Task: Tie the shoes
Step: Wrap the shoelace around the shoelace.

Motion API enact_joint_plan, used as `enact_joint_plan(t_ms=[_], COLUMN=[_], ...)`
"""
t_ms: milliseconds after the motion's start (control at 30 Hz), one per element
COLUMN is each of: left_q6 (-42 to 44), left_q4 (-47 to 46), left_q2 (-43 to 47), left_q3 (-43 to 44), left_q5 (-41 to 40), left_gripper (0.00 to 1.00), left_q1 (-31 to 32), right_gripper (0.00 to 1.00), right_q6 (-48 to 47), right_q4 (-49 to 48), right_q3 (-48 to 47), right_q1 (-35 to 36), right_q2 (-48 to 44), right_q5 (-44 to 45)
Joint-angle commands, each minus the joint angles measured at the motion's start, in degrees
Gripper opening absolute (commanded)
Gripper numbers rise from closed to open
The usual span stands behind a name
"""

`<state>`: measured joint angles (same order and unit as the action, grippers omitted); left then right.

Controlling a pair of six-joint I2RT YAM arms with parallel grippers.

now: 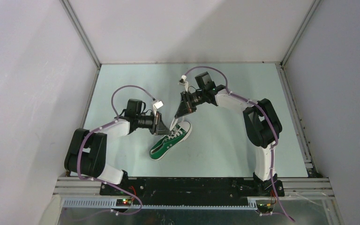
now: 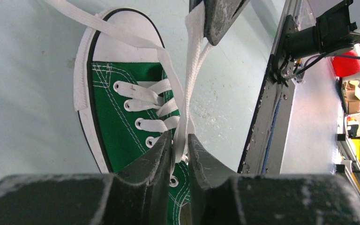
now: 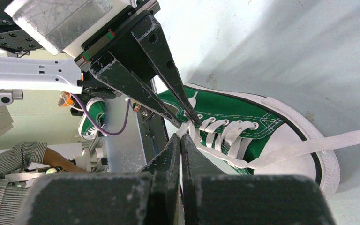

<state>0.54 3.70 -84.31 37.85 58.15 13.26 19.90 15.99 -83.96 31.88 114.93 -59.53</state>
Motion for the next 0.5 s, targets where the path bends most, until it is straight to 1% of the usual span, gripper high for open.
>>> enact_joint_plan(t_ms=[0, 133, 300, 400, 433, 467], left_q6=[1.77, 1.12, -0.01, -0.09, -0.09, -1.5], left_q4=[0.55, 0.12, -1.72, -2.22, -2.06, -1.87], left_q2=[1.63, 1.67, 1.07, 0.35, -0.11, -0.31], left_q3=[2.35, 2.12, 1.7, 1.68, 1.73, 1.89], left_q5=[-0.2, -0.14, 0.05, -0.17, -0.55, -2.05], left_gripper=[0.23, 0.18, 0.01, 0.0, 0.0, 0.0], left_q1=[-1.26, -1.9, -1.87, -1.73, -1.72, -1.69], right_gripper=[0.0, 0.0, 0.0, 0.0, 0.02, 0.11], right_q6=[-0.26, -0.39, -0.68, -0.91, -1.09, -2.01], right_q4=[-0.78, -0.68, -0.34, 0.13, 0.6, 2.07], right_q3=[-2.95, -2.93, -3.3, -3.25, -3.19, -2.91], right_q1=[-0.39, -0.29, -0.3, -0.3, -0.38, -0.49], right_q2=[-0.94, -0.65, -0.25, -0.16, -0.2, -0.65], right_q5=[-0.35, -0.35, 0.02, 0.38, 0.6, 1.88])
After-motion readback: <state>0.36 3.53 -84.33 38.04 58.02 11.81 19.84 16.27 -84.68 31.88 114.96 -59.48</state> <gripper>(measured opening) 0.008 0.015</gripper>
